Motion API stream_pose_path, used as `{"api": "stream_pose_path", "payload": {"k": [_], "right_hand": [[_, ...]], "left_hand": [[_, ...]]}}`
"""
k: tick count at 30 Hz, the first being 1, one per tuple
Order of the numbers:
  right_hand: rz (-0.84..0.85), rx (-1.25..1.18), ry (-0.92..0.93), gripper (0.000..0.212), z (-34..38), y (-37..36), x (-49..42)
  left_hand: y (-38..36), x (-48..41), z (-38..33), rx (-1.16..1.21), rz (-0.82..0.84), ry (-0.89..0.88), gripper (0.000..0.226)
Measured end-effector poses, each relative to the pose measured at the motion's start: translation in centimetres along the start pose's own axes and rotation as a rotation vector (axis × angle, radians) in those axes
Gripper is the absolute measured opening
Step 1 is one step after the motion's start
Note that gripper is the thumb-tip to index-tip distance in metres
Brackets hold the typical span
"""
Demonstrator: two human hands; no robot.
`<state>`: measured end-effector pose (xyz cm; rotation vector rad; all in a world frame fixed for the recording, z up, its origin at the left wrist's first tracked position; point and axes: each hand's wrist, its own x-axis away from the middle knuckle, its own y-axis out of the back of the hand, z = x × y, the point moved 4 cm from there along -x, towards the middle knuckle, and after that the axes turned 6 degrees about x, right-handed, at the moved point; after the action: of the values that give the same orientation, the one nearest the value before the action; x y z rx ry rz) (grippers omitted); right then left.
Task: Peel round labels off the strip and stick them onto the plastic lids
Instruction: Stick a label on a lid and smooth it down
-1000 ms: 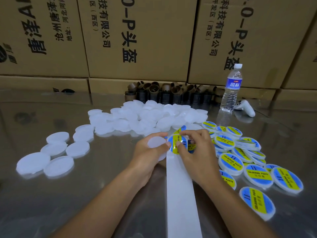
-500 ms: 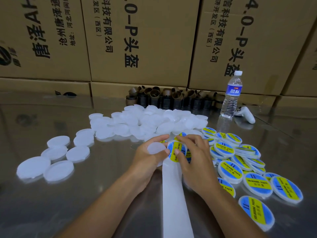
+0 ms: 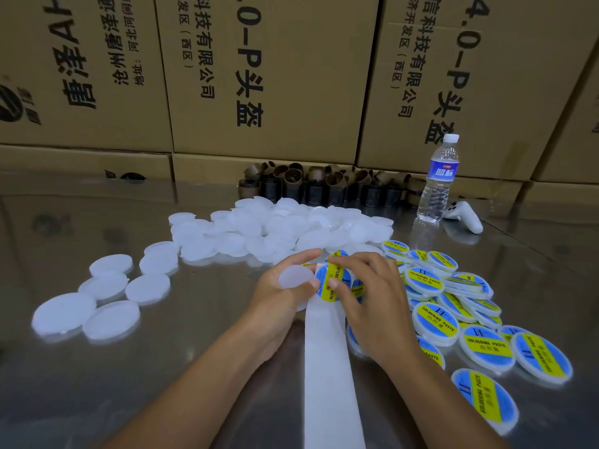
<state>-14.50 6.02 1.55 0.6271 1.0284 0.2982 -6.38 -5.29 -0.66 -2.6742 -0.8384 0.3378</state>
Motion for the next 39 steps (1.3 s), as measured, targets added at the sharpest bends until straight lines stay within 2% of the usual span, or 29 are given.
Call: {"api": "stream_pose_path", "payload": {"k": [10, 16, 22, 24, 27, 30, 33, 34, 36, 37, 39], "right_hand": [[-0.086, 0.011, 0.014, 0.022, 0.6, 0.6, 0.1], [-0.133, -0.055, 0.035, 0.016, 1.1, 0.7, 0.0], [-0.070, -0.097, 0.097, 0.017, 1.4, 0.5, 0.3], [-0.028, -0.158, 0.079, 0.015, 1.8, 0.5, 0.3], [0.005, -0.317, -0.059, 0.028, 2.0, 0.5, 0.3], [0.010, -0.600, -0.232, 0.037, 1.7, 0.7, -0.1], [-0.070, -0.866, -0.350, 0.043, 1.0, 1.3, -0.4], [-0.080, -0.905, -0.365, 0.038, 0.8, 1.5, -0.5], [-0.071, -0.933, -0.360, 0.014, 0.6, 1.7, -0.6], [-0.062, -0.931, -0.355, 0.013, 0.6, 1.7, -0.6], [-0.041, -0.937, -0.342, 0.025, 0.7, 1.6, -0.6]], "left_hand": [[-0.2, -0.2, 0.0, 0.208, 0.066, 0.060, 0.027], [-0.4, -0.4, 0.1, 0.237, -0.005, 0.110, 0.020], [-0.3, -0.2, 0.2, 0.201, -0.057, 0.152, 0.016], [-0.2, -0.2, 0.2, 0.163, -0.076, 0.156, 0.017], [-0.1, -0.2, 0.2, 0.074, -0.092, 0.140, 0.013], [-0.2, 0.0, 0.1, 0.046, -0.125, 0.120, 0.010], [-0.2, 0.0, 0.0, 0.040, -0.194, 0.105, 0.011], [0.0, -0.1, 0.0, 0.011, -0.225, 0.094, 0.011], [0.4, -0.2, -0.1, -0.043, -0.286, 0.070, 0.014], [0.6, -0.3, -0.1, -0.045, -0.310, 0.066, 0.014], [0.9, -0.5, -0.3, -0.029, -0.344, 0.053, 0.009]]}}
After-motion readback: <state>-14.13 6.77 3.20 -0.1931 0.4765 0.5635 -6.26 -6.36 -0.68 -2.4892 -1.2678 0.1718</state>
